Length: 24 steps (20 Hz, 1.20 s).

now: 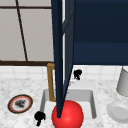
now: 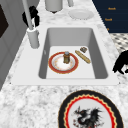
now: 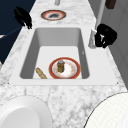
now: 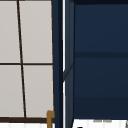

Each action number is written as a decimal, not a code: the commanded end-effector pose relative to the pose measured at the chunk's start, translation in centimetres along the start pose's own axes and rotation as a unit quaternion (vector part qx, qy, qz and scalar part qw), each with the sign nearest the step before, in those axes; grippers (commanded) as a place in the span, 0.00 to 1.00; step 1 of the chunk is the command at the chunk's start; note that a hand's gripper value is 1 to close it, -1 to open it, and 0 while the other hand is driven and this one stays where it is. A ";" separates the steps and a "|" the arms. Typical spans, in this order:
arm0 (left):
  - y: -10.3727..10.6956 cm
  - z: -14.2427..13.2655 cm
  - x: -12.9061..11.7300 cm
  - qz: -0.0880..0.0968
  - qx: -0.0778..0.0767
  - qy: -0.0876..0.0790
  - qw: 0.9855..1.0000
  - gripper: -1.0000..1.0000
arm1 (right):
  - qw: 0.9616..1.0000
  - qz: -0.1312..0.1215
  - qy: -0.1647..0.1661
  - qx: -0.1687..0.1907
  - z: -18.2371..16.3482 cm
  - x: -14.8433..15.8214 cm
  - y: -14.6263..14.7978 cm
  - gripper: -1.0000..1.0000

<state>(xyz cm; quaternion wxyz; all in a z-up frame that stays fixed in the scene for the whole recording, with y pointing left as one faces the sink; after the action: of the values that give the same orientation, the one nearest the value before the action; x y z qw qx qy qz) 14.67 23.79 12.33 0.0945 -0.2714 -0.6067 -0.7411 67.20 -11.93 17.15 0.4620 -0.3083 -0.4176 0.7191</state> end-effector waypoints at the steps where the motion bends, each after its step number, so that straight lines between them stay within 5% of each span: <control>1: 0.0 0.0 0.0 0.000 0.000 0.000 1.000 0.50 | 1.000 -0.013 0.020 -0.006 0.2 -0.8 3.7 1.00; 4: 0.0 0.0 0.0 0.000 0.000 0.000 1.000 0.50 | 1.000 0.002 0.002 -0.007 -0.2 0.1 2.1 1.00; 5: 0.0 0.0 0.0 0.000 0.000 0.000 1.000 0.50 | 1.000 -0.003 -0.003 0.018 -0.6 0.1 1.2 0.00; 9: 0.0 0.0 0.0 0.000 0.000 0.000 1.000 0.50 | 0.999 -0.008 0.001 -0.036 2.1 -1.9 0.1 0.00; 15: 0.0 0.0 0.0 0.000 0.000 0.000 1.000 0.50 | 0.999 -0.039 -0.004 -0.026 3.2 -4.0 -0.3 0.00; 24: 0.0 0.0 0.0 0.000 0.000 0.000 1.000 0.50 | 0.998 -0.036 -0.016 -0.042 5.1 -6.9 2.6 0.00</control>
<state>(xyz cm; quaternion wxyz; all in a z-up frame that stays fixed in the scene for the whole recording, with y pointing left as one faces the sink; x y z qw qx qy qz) 14.67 23.79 12.33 0.0945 -0.2714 -0.6067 -0.7411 65.78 -19.28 18.34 0.4489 -0.3035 -0.4587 0.7042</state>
